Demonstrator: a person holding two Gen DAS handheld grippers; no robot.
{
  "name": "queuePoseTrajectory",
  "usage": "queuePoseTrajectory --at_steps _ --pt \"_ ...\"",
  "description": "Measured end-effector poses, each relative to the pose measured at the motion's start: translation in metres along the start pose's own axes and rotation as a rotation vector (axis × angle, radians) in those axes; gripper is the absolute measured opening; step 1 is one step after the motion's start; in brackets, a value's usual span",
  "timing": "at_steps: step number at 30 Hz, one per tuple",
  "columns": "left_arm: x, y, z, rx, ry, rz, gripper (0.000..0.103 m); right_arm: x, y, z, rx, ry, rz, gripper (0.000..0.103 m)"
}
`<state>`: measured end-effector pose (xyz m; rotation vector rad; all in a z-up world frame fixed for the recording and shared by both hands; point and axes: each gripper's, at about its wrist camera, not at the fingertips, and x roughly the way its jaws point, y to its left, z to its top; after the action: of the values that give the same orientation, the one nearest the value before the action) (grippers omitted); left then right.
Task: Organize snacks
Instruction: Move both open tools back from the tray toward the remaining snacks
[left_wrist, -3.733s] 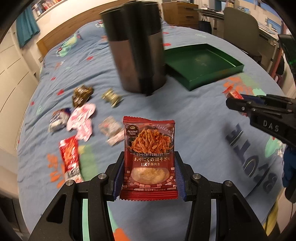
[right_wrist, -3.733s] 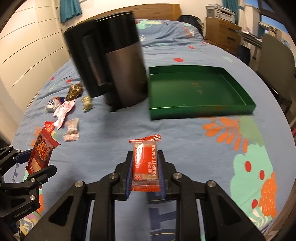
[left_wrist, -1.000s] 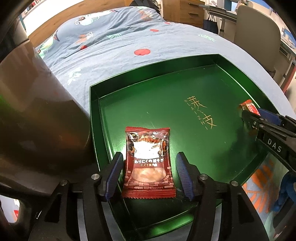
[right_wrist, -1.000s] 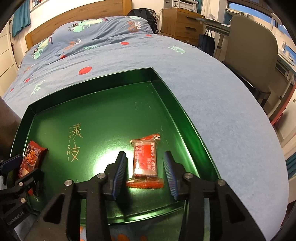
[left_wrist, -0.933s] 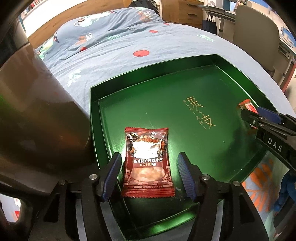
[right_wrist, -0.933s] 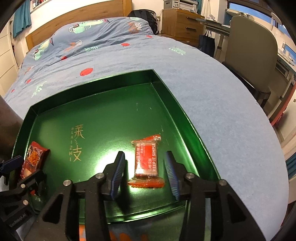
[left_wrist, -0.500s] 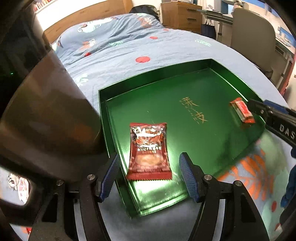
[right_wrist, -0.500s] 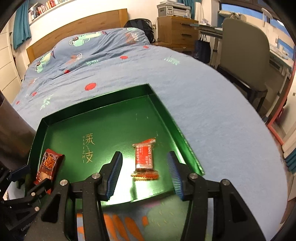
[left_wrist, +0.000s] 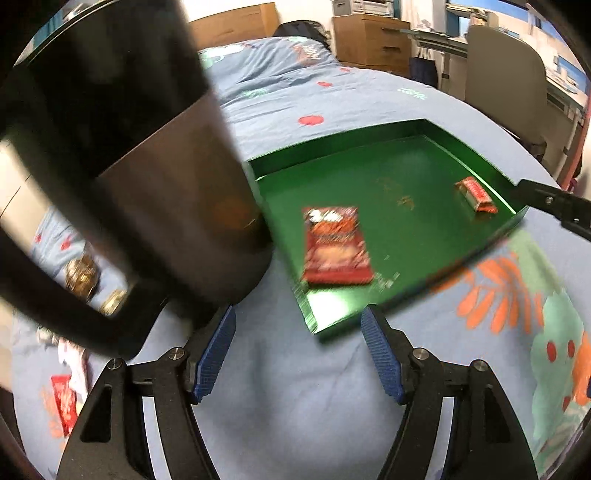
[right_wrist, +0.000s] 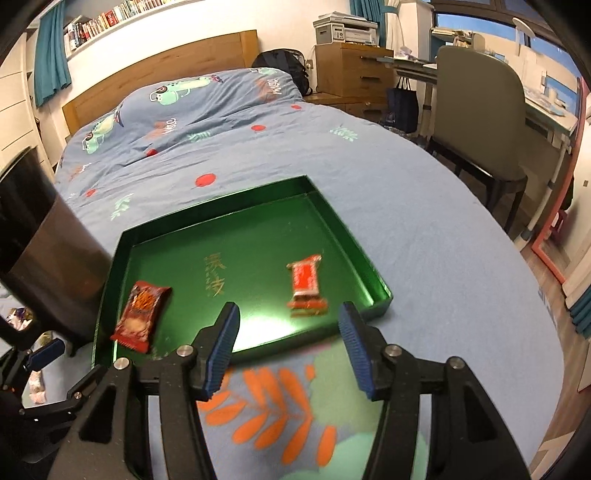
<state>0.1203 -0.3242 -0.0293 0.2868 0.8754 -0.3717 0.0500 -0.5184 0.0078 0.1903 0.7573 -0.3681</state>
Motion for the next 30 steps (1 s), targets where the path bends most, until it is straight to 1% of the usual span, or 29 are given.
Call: queuePoseTrajectory --at_steps 5,6,15,17,19,27,30 --pt "-0.015 0.023 -0.024 0.01 -0.016 0.062 0.065 -0.022 0.012 -0.013 0.005 0.008 0.033 0.103" --pt "-0.012 0.024 -0.024 0.008 -0.014 0.068 0.065 -0.025 0.016 -0.016 -0.003 0.011 0.033 0.103" --pt "-0.028 0.053 -0.053 -0.032 -0.006 0.095 0.066 -0.053 0.045 -0.035 -0.027 0.002 0.052 0.103" --pt "-0.03 0.059 -0.057 -0.038 -0.007 0.103 0.067 -0.06 0.056 -0.04 -0.046 -0.001 0.059 0.103" --pt "-0.036 0.066 -0.062 -0.047 -0.011 0.112 0.071 -0.065 0.067 -0.045 -0.077 0.0 0.056 0.103" --pt "-0.056 0.092 -0.086 -0.074 -0.013 0.141 0.074 -0.091 0.094 -0.061 -0.102 -0.007 0.086 0.103" --pt "-0.062 0.101 -0.097 -0.077 -0.012 0.156 0.075 -0.102 0.106 -0.067 -0.105 -0.008 0.119 0.103"
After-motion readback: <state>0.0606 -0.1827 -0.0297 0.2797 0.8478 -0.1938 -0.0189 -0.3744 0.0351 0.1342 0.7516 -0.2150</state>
